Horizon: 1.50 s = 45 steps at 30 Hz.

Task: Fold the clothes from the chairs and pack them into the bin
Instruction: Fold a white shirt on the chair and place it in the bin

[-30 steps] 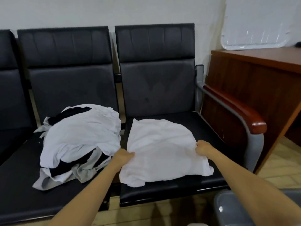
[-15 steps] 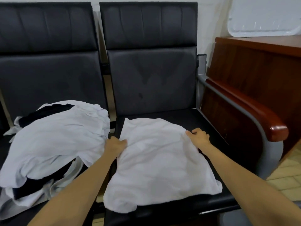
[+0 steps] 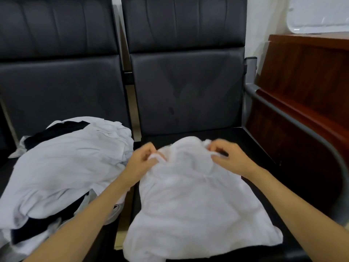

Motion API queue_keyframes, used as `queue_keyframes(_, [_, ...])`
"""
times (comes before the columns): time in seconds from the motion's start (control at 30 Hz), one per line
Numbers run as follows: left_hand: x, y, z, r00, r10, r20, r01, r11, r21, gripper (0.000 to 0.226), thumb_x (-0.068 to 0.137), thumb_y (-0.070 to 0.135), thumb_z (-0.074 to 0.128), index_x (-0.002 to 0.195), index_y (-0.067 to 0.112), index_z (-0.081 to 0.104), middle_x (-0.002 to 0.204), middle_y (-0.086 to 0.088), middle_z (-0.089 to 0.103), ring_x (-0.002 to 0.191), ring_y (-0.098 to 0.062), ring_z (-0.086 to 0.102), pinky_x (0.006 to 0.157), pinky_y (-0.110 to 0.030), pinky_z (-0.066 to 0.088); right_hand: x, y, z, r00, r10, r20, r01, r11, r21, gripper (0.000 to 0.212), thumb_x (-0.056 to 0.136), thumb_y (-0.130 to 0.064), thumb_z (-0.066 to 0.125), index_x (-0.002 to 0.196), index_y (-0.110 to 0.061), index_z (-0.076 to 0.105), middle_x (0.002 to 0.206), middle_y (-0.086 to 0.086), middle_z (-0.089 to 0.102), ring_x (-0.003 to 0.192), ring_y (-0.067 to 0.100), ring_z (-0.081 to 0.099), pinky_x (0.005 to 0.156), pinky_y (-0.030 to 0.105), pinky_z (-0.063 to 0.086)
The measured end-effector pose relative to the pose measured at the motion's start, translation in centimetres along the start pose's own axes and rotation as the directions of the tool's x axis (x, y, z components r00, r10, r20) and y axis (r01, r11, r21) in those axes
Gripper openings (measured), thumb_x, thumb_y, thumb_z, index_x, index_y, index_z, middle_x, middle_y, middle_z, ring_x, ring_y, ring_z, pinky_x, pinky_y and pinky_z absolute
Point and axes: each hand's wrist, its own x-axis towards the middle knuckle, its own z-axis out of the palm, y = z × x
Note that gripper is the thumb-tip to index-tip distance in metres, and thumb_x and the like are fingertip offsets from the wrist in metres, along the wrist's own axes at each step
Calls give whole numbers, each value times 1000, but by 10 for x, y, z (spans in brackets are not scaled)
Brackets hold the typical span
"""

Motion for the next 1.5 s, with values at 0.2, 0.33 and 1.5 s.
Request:
queue_keyframes(0.2, [-62,-1,0,940,-246,236,204,961,189,13,91,19,64,82,10,67,80,-5,70,69,-18,66,70,-28,55,-38,-28,-7,897,321,303,-297,947,-125,25,93,-38,59,76,-20,68,79,-5,69,81,16,66,82,26,54])
queue_keyframes(0.33, [-54,-12,15,981,-191,-18,180,886,427,15,84,27,72,97,30,65,100,7,62,77,-8,60,69,-13,48,-32,-15,18,905,378,198,-320,908,-269,16,90,-34,62,104,-30,56,106,-9,56,92,10,58,86,30,52])
queue_keyframes(1.5, [-194,49,-43,921,-194,-338,385,581,717,20,90,6,52,74,11,42,90,-13,46,79,-25,49,63,-32,37,-167,-64,-47,907,411,-89,-412,826,-384,28,91,0,54,77,-23,61,86,10,53,66,19,52,54,19,34])
